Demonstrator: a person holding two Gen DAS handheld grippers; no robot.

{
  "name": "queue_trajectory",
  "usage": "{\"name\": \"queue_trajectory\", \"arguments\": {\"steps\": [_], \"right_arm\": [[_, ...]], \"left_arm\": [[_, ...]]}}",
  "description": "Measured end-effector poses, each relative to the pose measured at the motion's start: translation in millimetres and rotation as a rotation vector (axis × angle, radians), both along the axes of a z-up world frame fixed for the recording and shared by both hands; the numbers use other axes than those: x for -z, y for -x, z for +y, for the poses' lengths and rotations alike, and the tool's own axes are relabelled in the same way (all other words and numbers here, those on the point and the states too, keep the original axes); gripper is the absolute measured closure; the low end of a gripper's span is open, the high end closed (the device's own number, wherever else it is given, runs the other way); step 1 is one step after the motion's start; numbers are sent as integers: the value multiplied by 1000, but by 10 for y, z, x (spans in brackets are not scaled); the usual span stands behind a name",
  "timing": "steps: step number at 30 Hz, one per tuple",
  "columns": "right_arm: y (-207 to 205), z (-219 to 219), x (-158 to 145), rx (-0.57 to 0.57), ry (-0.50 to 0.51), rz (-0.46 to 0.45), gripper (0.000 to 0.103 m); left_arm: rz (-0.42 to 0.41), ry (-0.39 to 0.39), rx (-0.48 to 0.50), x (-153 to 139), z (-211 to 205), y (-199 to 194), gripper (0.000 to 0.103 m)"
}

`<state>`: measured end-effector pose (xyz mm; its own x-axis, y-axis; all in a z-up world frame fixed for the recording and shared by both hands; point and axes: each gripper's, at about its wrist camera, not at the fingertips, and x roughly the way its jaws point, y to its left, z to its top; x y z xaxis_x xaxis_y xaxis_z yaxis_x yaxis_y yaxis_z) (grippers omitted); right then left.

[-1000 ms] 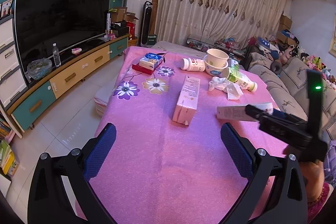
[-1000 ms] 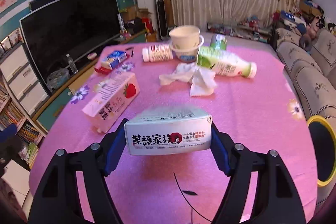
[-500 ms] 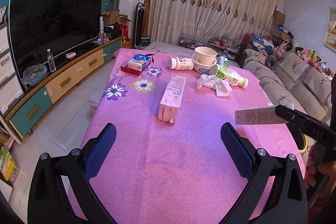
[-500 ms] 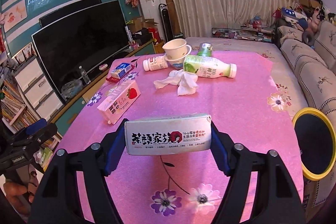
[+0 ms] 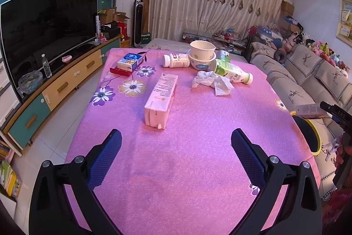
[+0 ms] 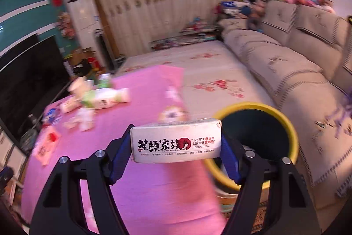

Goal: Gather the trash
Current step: 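Carry the white carton with the right gripper over the bin and release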

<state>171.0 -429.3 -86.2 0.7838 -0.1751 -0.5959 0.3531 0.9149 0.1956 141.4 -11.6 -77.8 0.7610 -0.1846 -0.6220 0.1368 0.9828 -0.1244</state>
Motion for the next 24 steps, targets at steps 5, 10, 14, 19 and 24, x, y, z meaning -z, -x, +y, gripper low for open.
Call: {"name": "queue_trajectory", "arguments": {"steps": [5, 10, 14, 19, 24], "right_arm": [[-136, -642, 389, 130, -17, 105, 35], [-323, -981, 783, 172, -50, 203, 35], [-435, -1096, 1025, 187, -68, 269, 34], [-418, -1163, 1136, 219, -96, 290, 33], [-332, -1106, 1066, 231, -77, 262, 30]], "left_arm": [[22, -15, 23, 47, -197, -83, 5], [39, -37, 49, 87, -405, -148, 5], [49, -53, 64, 113, -538, -211, 5], [62, -63, 79, 147, -640, -253, 5], [76, -56, 83, 199, -641, -283, 5]]}}
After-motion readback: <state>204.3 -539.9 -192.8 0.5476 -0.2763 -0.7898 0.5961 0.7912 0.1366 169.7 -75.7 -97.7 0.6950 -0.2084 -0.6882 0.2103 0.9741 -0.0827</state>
